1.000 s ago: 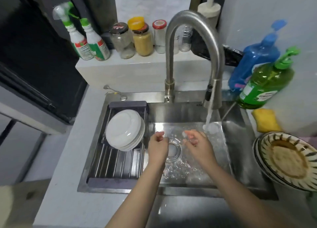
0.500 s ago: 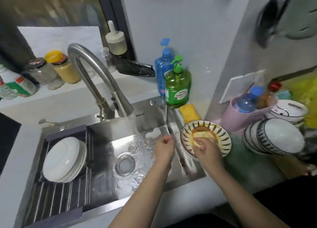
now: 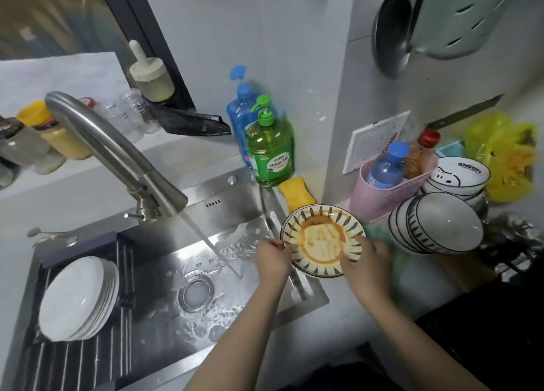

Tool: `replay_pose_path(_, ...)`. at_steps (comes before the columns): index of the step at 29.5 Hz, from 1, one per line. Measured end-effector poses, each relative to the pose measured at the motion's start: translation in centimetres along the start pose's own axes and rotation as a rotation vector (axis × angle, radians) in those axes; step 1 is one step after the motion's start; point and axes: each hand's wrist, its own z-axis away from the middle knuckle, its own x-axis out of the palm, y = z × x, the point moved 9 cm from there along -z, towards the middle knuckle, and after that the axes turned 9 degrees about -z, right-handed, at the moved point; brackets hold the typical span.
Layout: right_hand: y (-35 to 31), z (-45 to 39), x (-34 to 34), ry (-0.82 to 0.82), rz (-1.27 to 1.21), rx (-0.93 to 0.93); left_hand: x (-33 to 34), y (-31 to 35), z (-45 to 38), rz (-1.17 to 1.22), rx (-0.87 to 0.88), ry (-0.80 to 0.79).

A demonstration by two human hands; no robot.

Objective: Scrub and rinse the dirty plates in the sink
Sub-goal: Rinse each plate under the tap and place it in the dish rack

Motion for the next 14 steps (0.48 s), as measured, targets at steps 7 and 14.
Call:
replay_pose_path(7,3.3,-1.2,1.3,-0.026,-0.252,0.222,0.4,-0.8,-0.9,0.099,-0.078,-0.032)
replay_pose_path(14,3.2,-1.1,1.6,-0.074,-0.523,0.34,1.1,-2.0,-1.4,0.33,-0.199,-0.096)
